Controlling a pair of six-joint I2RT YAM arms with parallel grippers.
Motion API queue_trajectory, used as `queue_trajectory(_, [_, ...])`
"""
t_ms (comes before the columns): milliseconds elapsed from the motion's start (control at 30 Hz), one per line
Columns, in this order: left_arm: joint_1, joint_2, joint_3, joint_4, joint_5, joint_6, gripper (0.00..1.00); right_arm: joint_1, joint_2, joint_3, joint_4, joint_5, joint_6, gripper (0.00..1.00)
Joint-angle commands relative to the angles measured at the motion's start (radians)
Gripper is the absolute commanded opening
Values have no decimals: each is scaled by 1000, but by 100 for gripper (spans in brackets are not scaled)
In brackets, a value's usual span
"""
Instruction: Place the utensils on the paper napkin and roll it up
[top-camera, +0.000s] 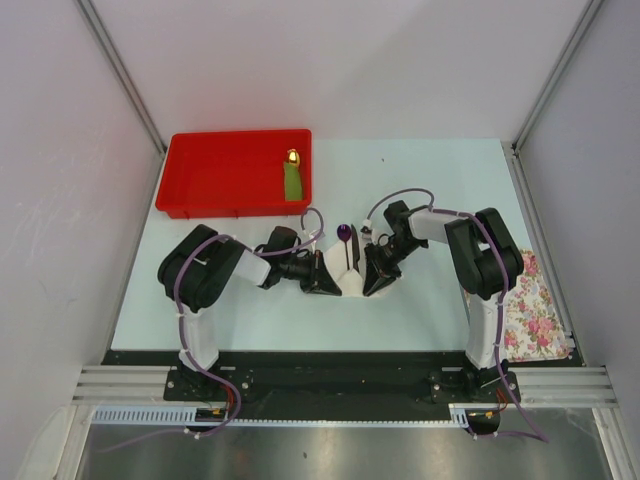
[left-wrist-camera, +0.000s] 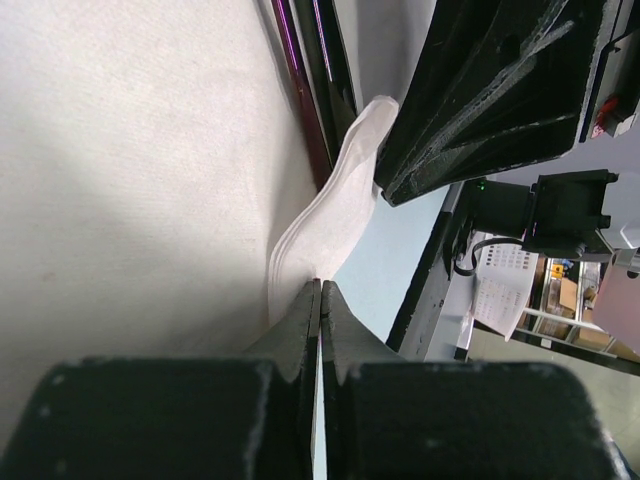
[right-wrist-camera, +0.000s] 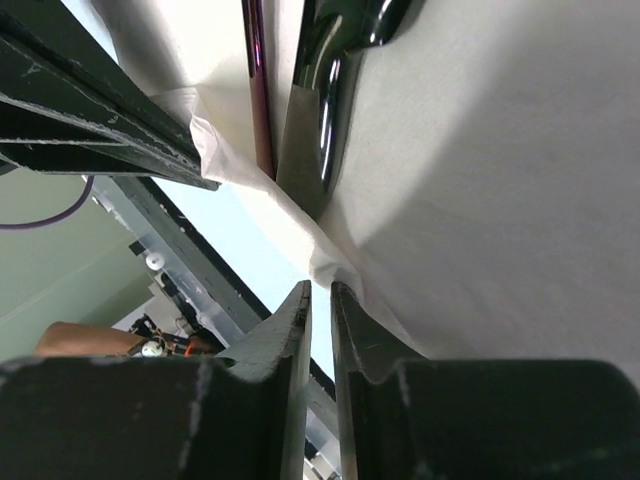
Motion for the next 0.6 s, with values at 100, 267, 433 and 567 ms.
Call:
queue_trajectory(100, [6,14,11,-59,-68,59,0,6,4,62,57,48,15,17])
queue_trajectory(267, [4,0,19,-51,-60,58,1,0,27,60,66,73,15,16])
queue_trajectory(433, [2,-34,14,3,-36,49,13,6,57,57,77,106,10,15])
queue_trajectory(567, [4,-68,19,45,-24,27,37,8,70,56,79,126,6,14])
